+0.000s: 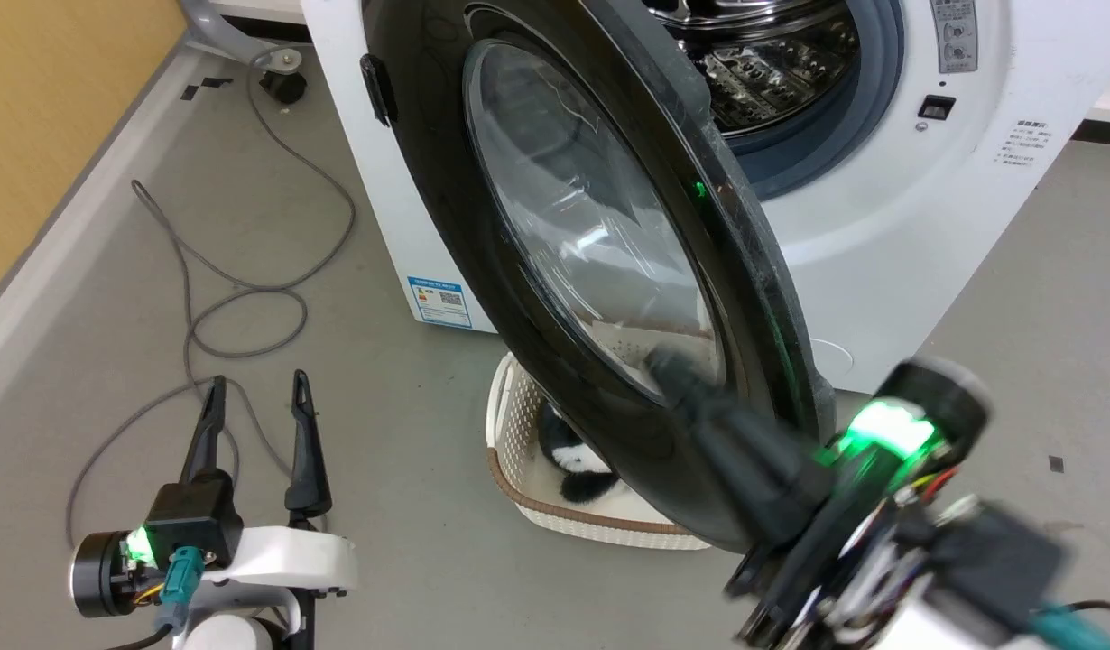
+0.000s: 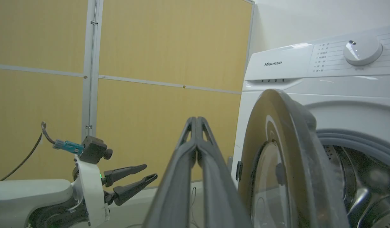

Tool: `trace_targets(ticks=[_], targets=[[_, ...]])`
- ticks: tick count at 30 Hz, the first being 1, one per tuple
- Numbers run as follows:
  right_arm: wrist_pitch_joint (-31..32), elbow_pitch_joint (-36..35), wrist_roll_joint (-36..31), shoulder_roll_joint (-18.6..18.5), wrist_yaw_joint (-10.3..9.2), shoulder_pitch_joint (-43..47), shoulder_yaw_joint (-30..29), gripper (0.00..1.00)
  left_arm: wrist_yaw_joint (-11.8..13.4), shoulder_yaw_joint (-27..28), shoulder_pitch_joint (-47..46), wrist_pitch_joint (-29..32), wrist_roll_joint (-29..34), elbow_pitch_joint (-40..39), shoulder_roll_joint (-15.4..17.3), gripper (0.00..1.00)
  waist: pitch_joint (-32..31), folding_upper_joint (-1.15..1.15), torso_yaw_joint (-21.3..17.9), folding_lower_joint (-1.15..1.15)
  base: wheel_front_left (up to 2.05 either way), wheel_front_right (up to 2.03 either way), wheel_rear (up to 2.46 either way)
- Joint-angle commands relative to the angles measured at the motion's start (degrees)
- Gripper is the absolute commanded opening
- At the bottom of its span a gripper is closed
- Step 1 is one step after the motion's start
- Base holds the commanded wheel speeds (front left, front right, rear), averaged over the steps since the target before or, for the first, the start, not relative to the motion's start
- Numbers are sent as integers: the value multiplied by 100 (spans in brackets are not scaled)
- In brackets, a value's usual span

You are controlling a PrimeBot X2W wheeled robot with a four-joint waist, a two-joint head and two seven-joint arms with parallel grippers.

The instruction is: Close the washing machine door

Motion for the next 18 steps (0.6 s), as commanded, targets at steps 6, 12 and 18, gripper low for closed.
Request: trace_targets(ticks=[6, 12, 18], targets=[[-20, 661, -203, -294, 5, 316, 505, 0, -93, 46, 25, -25, 65, -3, -84, 100, 52, 0, -43, 0, 0, 0, 0], [-20, 1130, -294, -424, 5, 670, 281, 0, -145, 54, -26, -25, 134, -40, -133, 100, 200, 0, -138, 0, 0, 0, 0], [-20, 1317, -338, -433, 5, 833, -226, 0, -171, 36, -87, -25, 197, -66, -160, 100, 360, 0, -271, 0, 0, 0, 0]])
